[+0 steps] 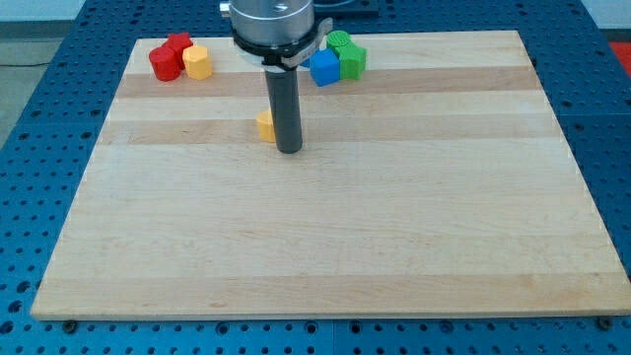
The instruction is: Move the yellow heart diagonal to the bottom right of the yellow hexagon
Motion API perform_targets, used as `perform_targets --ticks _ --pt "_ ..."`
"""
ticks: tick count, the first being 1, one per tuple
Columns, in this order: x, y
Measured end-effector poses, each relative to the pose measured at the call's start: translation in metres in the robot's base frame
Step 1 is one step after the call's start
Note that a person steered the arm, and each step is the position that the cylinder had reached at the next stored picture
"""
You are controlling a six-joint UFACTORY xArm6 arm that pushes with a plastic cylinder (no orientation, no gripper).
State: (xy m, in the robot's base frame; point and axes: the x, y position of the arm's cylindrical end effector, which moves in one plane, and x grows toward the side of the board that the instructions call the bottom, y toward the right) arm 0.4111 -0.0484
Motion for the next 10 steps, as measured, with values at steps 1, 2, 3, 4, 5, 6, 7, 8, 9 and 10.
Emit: perform_targets --ticks 1,2,3,4,5,6,7,8,9,10 --pt "-0.016 -0.023" --pt "-0.031 -0.057" --pt "-0.055 -0.065" --pt "-0.059 -0.05" --pt "-0.065 -0.045" --pt "-0.084 -0.046" --pt "-0.11 -0.052" --pt "-0.122 -0.069" --pt "-0.124 -0.083" --pt "-0.125 -0.094"
